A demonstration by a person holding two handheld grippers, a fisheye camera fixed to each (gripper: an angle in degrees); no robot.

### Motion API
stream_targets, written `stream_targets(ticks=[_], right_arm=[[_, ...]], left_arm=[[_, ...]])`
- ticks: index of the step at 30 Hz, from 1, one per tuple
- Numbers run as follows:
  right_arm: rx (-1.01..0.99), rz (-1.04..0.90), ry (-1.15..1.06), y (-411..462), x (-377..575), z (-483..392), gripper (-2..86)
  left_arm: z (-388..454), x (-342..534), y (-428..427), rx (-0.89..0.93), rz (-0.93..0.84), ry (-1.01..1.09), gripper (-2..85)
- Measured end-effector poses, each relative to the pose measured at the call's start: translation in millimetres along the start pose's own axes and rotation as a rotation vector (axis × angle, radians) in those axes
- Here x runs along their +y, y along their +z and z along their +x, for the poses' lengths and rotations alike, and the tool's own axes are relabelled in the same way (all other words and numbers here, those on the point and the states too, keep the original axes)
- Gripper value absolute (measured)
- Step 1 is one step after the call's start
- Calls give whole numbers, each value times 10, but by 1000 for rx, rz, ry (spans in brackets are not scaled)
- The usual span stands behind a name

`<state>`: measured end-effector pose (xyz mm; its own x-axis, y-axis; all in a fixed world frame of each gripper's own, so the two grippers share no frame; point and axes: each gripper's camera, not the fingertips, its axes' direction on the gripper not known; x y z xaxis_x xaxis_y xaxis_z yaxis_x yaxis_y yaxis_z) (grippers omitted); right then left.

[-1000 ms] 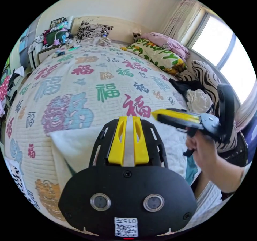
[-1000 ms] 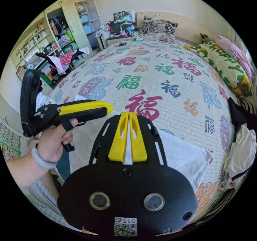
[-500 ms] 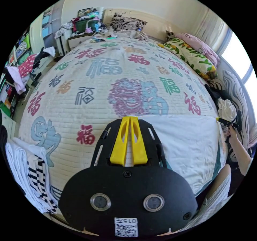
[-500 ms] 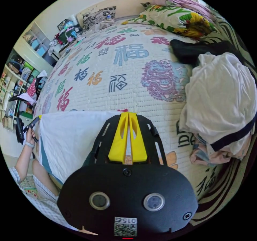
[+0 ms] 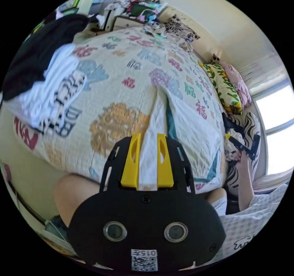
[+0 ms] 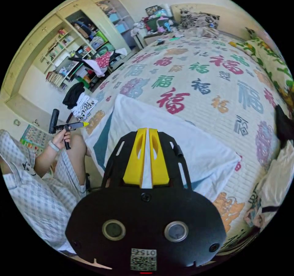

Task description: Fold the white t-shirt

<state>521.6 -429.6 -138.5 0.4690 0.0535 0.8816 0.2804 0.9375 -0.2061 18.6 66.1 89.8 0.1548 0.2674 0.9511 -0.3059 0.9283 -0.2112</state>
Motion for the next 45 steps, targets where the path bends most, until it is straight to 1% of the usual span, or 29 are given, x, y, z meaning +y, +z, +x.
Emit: stream_targets(ticks=[1, 3, 4, 6, 8, 10, 11, 14, 16, 18, 20, 21, 22, 24, 26, 28, 30, 32, 34, 36, 38, 40, 41, 42, 44, 45], right_arm=[[-35, -47, -67, 217, -149, -207, 18], [-84, -100, -130, 550, -376, -500, 30], [-123, -126, -181, 756, -523, -702, 37], [-132, -173, -252, 1050, -755, -997, 45], [-92, -194, -308, 1310, -1003, -1255, 54], [-57, -228, -364, 1653, -1373, -1556, 62], [-42, -241, -375, 1747, -1463, -1623, 64], [66, -344, -435, 2276, -1872, -1919, 75], [149, -444, -468, 2723, -2104, -2075, 82], [168, -534, -461, 3036, -2228, -2115, 84], [175, -630, -448, 3300, -2291, -2124, 76], [210, -702, -451, 3450, -2297, -2124, 63], [261, -735, -468, 3538, -2286, -2130, 47], [283, -744, -490, 3561, -2294, -2146, 13], [280, -751, -473, 3544, -2334, -2134, 1], [260, -705, -460, 3398, -2410, -2153, -6], [234, -661, -470, 3239, -2466, -2193, -8], [155, -596, -454, 3016, -2558, -2229, -8], [-9, -499, -420, 2616, -2694, -2246, -8], [-82, -448, -424, 2292, -2732, -2198, -8], [-138, -423, -437, 1960, -2704, -2062, -9], [-204, -381, -425, 1445, -2579, -1720, -8], [-217, -369, -416, 1307, -2536, -1609, -8], [-236, -344, -392, 1027, -2435, -1358, -8], [-265, -309, -340, 616, -2243, -924, -8], [-293, -285, -305, 354, -2090, -612, -8]], left_arm=[[-74, 168, 12, 26, -40, -24, 87], [-151, 371, 61, -11, -95, -37, 94], [-201, 466, 70, -42, -102, -47, 96], [-278, 563, 51, -57, -65, -60, 94], [-338, 667, 96, -36, -37, -74, 88], [-333, 720, 74, -71, -11, -73, 88], [-338, 739, 57, -42, -10, -79, 92], [-388, 779, 43, 60, -36, -105, 97], [-426, 798, 39, 53, -38, -102, 83], [-468, 808, 33, 82, -45, -98, 72], [-507, 832, 81, 163, -86, -90, 45], [-518, 841, 99, 180, -95, -91, 35], [-551, 854, 115, 190, -99, -106, 19], [-618, 863, 120, 233, -96, -125, 5], [-698, 916, -2, 307, -33, -151, -3], [-717, 958, -172, 344, 15, -144, -6], [-742, 1005, -413, 342, 82, -128, -7], [-801, 1066, -747, 306, 145, -95, -7], [-820, 1135, -1015, 291, 204, -58, -7], [-737, 1197, -1244, 291, 240, 11, -8], [-403, 1263, -1402, 318, 240, 155, -8], [-28, 1317, -1392, 366, 220, 270, -8], [253, 1356, -1333, 403, 199, 336, -8], [400, 1376, -1287, 419, 184, 369, -8], [1011, 1475, -1016, 482, 126, 497, -7], [1161, 1497, -921, 501, 102, 521, -7]])
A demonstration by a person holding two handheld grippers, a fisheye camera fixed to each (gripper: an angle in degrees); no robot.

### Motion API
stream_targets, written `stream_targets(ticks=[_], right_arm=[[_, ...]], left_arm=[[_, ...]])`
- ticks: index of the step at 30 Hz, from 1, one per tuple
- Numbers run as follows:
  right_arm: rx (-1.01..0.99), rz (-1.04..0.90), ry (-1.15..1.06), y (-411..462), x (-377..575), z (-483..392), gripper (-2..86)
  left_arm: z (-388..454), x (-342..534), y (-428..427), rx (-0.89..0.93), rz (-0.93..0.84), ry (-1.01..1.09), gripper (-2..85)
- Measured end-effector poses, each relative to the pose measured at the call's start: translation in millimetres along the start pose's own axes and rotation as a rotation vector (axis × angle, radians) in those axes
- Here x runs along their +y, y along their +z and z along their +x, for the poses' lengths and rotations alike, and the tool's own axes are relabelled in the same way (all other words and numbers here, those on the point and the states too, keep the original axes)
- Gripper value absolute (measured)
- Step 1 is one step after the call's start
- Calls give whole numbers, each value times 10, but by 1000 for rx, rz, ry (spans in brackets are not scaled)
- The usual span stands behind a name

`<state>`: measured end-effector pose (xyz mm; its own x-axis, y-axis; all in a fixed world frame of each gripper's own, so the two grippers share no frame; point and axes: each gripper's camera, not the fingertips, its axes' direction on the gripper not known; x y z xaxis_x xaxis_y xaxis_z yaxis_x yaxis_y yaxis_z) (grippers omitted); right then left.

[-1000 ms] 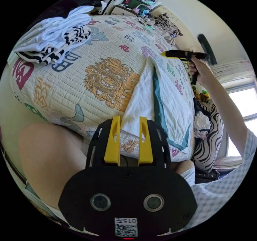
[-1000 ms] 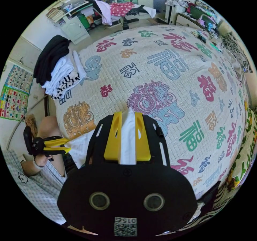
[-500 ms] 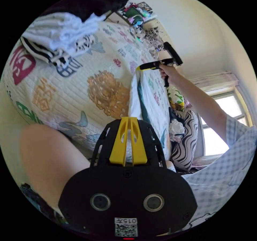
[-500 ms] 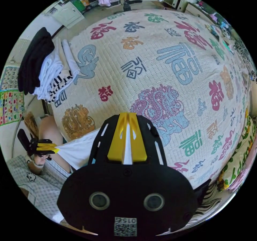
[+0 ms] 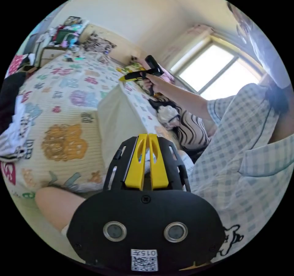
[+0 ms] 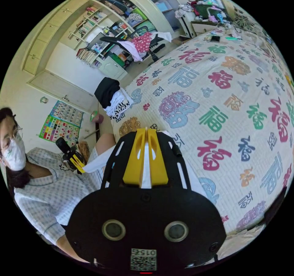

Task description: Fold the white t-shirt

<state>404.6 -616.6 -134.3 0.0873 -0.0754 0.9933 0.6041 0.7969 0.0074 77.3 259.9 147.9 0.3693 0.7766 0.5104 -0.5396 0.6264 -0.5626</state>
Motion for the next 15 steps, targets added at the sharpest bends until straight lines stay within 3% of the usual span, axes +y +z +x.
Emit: stream_targets(ticks=[4, 8, 15], right_arm=[[-46, 101, 85, -726, 1124, 645, -5], [-178, 165, 210, -946, 1919, 1395, -1], [-278, 295, 278, -1160, 2584, 2067, 3]], left_arm=[[535, -127, 1277, 152, -189, 136, -7], [949, 6, 2648, 121, -406, 294, -7], [1054, 44, 3666, 69, -527, 308, -1]])
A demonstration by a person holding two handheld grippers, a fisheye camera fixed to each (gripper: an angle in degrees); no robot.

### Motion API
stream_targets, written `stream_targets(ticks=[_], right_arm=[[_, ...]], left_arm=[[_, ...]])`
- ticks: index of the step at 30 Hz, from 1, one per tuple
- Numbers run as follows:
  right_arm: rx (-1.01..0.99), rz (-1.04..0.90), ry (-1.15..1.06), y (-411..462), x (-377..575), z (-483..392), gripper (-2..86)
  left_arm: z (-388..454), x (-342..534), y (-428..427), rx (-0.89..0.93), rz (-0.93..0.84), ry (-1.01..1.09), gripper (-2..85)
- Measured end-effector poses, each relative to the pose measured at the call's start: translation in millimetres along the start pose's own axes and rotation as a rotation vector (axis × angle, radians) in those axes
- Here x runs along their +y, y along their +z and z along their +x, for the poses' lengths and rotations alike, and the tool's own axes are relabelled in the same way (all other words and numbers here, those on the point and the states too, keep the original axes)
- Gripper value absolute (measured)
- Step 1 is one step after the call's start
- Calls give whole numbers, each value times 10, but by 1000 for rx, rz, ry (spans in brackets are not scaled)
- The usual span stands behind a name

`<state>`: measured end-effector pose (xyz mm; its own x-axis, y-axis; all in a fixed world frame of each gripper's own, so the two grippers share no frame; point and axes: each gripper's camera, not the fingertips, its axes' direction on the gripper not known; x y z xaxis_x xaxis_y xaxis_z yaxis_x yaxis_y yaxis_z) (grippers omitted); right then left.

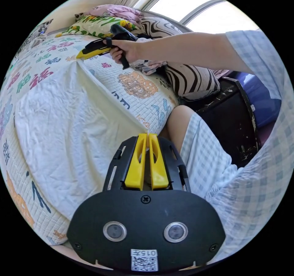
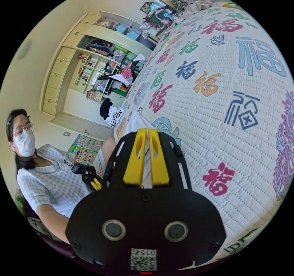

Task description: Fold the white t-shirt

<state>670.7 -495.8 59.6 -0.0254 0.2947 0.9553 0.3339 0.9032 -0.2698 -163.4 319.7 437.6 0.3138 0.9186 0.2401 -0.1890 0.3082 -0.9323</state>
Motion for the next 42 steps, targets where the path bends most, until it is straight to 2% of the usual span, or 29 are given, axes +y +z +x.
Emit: stream_targets(ticks=[4, 9, 12, 16, 18, 21, 25, 29, 32, 35, 36, 38, 42], right_arm=[[-44, 17, 65, -256, 80, 156, 4], [75, 141, 104, -829, 316, -5, 0], [178, 96, 38, -901, 291, -419, -3], [172, 25, -88, -559, 168, -972, -5], [167, -42, -62, -347, 85, -969, -6], [297, -55, 38, -202, 35, -815, -6], [249, 73, 171, -548, 209, -812, -4], [239, 85, 162, -832, 605, -1204, 1], [187, -8, 102, -663, 940, -1555, -1], [92, -206, 74, -224, 1152, -1724, -4], [95, -302, 79, -42, 1233, -1750, -5], [232, -469, 99, 183, 1375, -1762, -6], [269, -495, 164, 60, 1585, -1801, -6]], left_arm=[[-86, -190, 418, -8, -120, 30, 26], [-281, -257, 585, 130, -200, 38, 48], [-403, -319, 243, 207, -79, 63, 44], [-1024, -328, -256, 59, 102, -34, 35], [-1457, -237, -245, 34, 99, -134, 26], [-2024, 34, -117, 22, 44, -285, 11], [-2341, 383, -223, 65, 2, -366, 0], [-2554, 627, -599, 26, 133, -418, 7], [-2668, 546, -560, 93, 162, -376, 9], [-2742, 426, -236, 142, 44, -327, 7], [-2755, 423, -183, 120, 19, -326, 6], [-2829, 465, -116, 82, 2, -324, 0], [-2959, 534, -176, 29, -52, -332, -2]])
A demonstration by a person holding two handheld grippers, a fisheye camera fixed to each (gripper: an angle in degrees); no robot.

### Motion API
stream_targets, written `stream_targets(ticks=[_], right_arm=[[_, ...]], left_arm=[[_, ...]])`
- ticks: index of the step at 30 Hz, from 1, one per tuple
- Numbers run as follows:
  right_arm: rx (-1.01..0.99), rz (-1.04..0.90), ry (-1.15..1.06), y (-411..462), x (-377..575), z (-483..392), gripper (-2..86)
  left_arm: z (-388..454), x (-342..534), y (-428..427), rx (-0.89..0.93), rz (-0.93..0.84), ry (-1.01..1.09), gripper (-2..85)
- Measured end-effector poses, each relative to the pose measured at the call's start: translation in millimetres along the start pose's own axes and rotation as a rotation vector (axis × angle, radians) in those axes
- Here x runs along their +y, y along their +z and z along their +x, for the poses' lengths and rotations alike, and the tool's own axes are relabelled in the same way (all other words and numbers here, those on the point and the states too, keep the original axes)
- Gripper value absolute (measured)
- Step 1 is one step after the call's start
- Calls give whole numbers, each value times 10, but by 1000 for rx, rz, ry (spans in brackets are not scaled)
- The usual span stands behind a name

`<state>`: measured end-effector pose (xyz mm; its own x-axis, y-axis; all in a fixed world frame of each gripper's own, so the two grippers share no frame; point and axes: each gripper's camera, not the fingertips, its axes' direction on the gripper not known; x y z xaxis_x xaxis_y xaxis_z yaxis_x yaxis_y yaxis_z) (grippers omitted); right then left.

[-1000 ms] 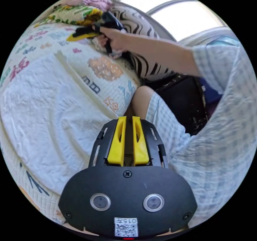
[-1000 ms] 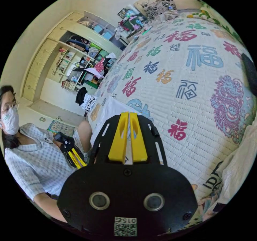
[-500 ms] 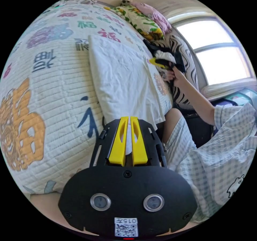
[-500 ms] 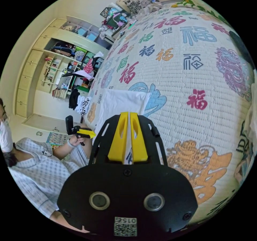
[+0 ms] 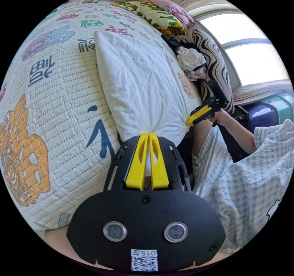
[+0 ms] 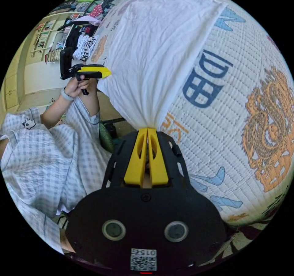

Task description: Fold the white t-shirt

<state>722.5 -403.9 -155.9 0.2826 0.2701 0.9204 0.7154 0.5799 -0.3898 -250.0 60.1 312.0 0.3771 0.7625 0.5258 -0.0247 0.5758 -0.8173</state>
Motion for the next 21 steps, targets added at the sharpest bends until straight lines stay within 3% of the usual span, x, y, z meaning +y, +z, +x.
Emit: stream_targets(ticks=[5, 9, 13, 21], right_arm=[[-15, -1, 2, -157, 226, 8, -4], [-143, 350, 2, -761, 422, 152, 7], [-88, 596, 30, -1299, 326, 435, 61], [-235, 552, 85, -1515, -243, 1125, 98]], left_arm=[[-164, -20, -169, -3, -46, 27, 10], [-483, -62, -646, 73, 163, -22, 50], [-959, -351, -1122, 42, 336, -59, 85], [-1841, -1062, -1062, 192, 318, -91, 119]])
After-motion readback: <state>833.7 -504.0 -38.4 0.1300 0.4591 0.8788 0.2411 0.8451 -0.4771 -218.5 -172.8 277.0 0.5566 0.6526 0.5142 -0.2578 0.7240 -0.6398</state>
